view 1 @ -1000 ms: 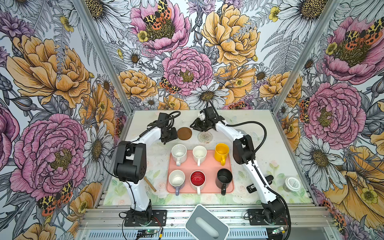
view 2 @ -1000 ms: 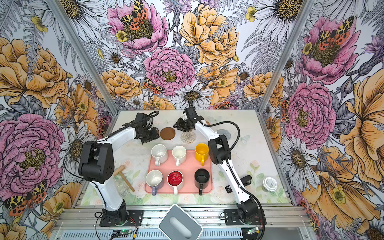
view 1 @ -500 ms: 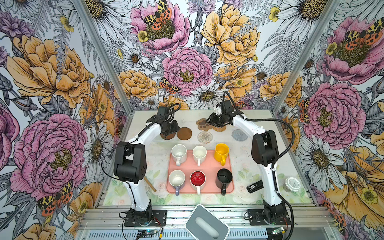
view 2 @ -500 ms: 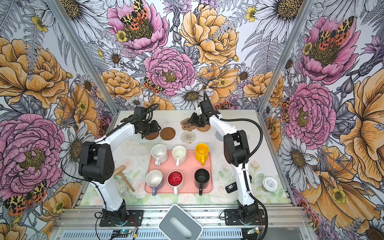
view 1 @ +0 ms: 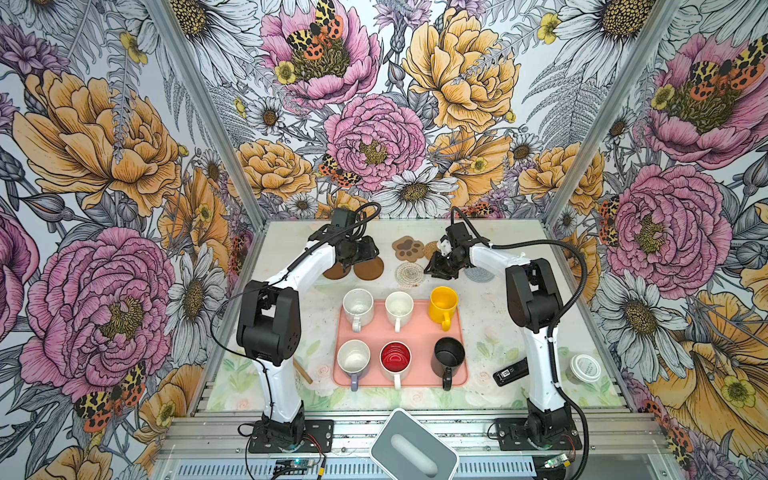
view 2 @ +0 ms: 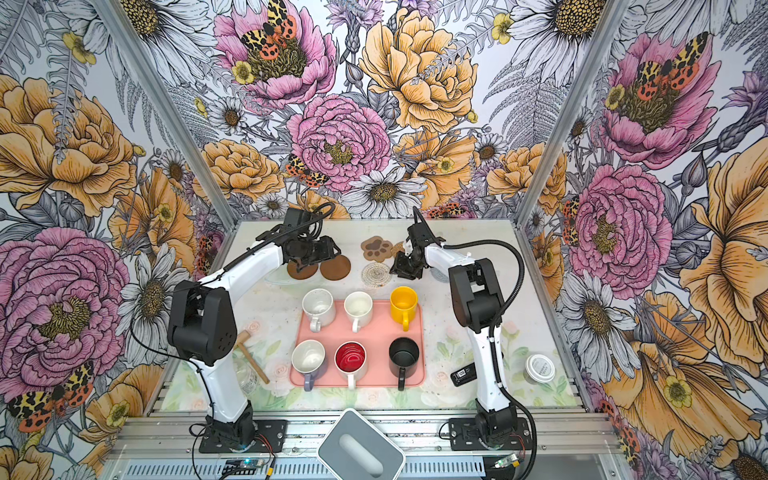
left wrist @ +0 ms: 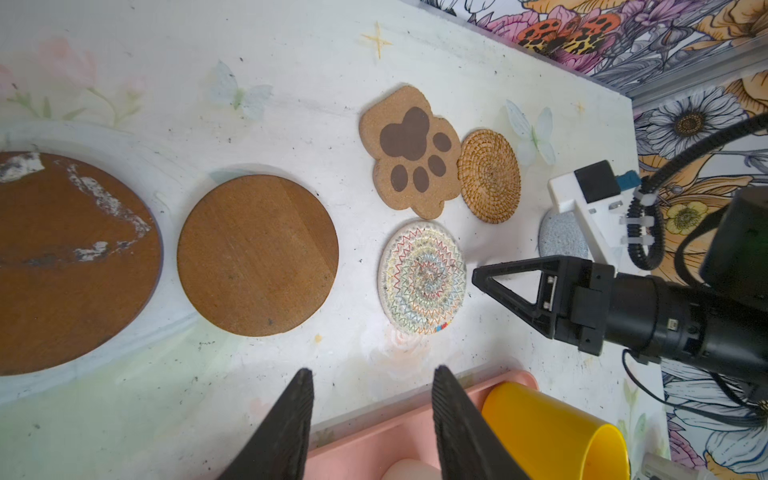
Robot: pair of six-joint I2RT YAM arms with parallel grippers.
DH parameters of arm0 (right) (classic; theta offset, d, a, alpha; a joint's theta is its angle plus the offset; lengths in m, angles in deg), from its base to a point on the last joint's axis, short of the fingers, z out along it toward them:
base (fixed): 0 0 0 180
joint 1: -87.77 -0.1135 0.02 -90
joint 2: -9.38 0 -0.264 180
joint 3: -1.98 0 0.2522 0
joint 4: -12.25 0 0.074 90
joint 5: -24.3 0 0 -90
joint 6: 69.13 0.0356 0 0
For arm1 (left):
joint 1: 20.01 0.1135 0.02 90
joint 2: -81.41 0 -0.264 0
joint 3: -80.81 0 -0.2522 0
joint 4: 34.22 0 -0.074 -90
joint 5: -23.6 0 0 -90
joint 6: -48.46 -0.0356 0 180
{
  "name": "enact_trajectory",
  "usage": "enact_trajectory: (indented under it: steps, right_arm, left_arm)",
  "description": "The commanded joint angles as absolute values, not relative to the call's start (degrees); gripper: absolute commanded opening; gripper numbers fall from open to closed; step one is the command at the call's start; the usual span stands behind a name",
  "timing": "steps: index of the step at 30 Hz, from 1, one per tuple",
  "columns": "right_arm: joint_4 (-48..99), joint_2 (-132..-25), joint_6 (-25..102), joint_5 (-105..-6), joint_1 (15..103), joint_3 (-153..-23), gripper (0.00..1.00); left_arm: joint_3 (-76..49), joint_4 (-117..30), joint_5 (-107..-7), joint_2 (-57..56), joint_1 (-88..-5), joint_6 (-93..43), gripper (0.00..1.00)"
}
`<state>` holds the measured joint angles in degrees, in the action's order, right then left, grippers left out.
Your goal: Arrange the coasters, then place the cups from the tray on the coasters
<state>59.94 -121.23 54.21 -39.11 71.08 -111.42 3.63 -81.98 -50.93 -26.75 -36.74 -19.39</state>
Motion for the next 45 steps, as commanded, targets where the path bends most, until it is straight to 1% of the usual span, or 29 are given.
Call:
enact_trajectory:
  steps: [1, 10, 18, 36, 41, 45]
  right_arm:
    - [59.54, -120.91, 53.91, -38.95, 70.85, -111.80, 0.36]
    - [59.50, -123.51, 55.34, -37.15, 69.41, -113.68, 0.26]
    - [59.50, -126.73, 57.12, -36.41, 68.51, -118.13, 0.16]
    - [59.50, -134.51, 61.12, -37.65, 67.61, -130.61, 0.06]
    - [59.63, -136.86, 62.34, -37.32, 67.45, -134.41, 0.04]
    - [59.61, -135.89, 62.10, -37.48, 67.51, -135.43, 0.04]
  left_arm:
    - [4.40, -80.94, -49.64, -27.32, -37.21, -19.91, 0.49]
    - [3.35, -80.98, -49.52, -26.96, -37.67, -19.79, 0.49]
    - [2.22, -80.89, -49.60, -26.63, -37.84, -19.56, 0.49]
    - [0.75, -80.94, -50.21, -26.23, -37.80, -19.31, 0.49]
    - [0.50, -80.90, -50.27, -26.08, -37.84, -19.30, 0.49]
    - [0.52, -81.00, -50.35, -25.91, -37.80, -19.33, 0.49]
